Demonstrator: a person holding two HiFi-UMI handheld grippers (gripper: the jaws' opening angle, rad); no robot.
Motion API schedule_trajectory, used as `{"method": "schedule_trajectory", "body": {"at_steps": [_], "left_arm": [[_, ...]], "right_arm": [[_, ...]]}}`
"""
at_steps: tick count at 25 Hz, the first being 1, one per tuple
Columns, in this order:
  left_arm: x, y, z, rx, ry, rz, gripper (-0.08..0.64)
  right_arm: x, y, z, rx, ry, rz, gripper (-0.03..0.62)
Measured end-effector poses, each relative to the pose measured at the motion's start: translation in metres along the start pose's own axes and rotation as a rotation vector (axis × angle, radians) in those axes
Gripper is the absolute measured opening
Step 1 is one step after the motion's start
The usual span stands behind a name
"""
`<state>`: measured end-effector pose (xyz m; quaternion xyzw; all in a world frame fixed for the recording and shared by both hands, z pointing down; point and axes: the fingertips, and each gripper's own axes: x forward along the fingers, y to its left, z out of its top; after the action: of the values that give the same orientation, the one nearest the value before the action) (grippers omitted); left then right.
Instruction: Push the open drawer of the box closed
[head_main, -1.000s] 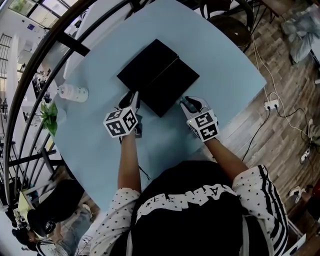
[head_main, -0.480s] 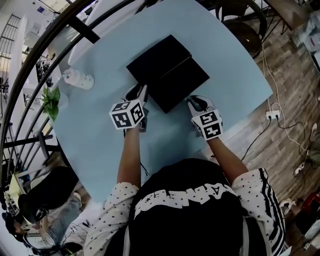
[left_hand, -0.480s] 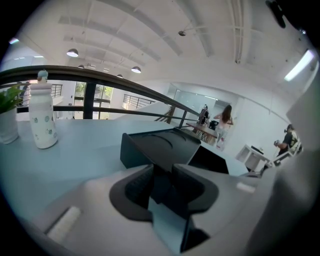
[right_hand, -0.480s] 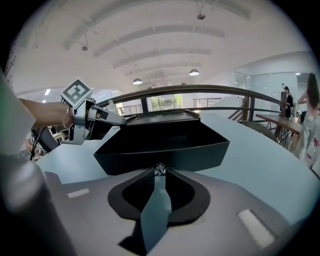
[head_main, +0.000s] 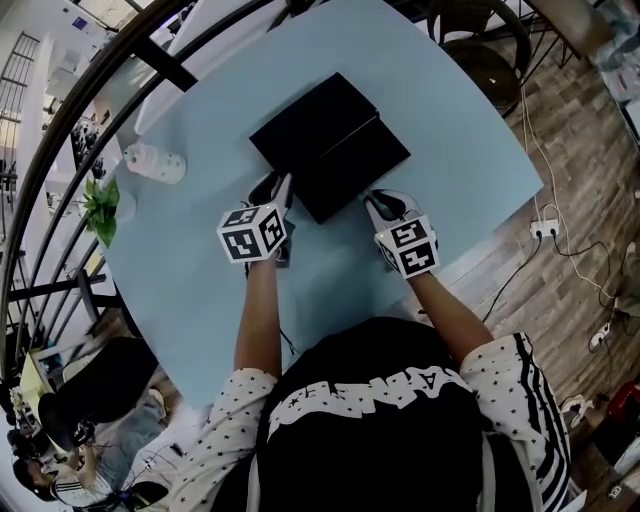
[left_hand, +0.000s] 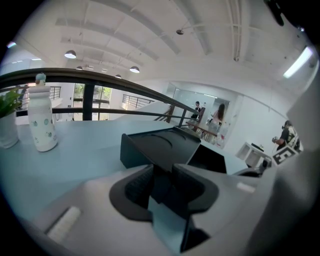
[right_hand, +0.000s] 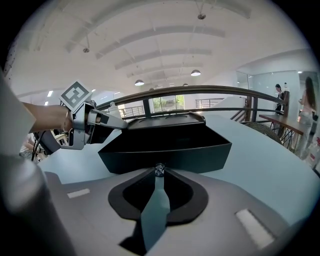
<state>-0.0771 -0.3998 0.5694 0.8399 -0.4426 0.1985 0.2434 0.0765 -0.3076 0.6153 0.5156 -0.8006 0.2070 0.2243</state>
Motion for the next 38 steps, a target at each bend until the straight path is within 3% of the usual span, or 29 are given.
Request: {"method": "schedule_trajectory", "body": {"at_steps": [38], "left_arm": [[-0.002, 0.001, 0.000, -0.001, 0.012, 0.012, 0.000]], "right_arm": [[0.030, 0.002, 0.026, -0.043, 0.037, 0.043, 0.058]]}}
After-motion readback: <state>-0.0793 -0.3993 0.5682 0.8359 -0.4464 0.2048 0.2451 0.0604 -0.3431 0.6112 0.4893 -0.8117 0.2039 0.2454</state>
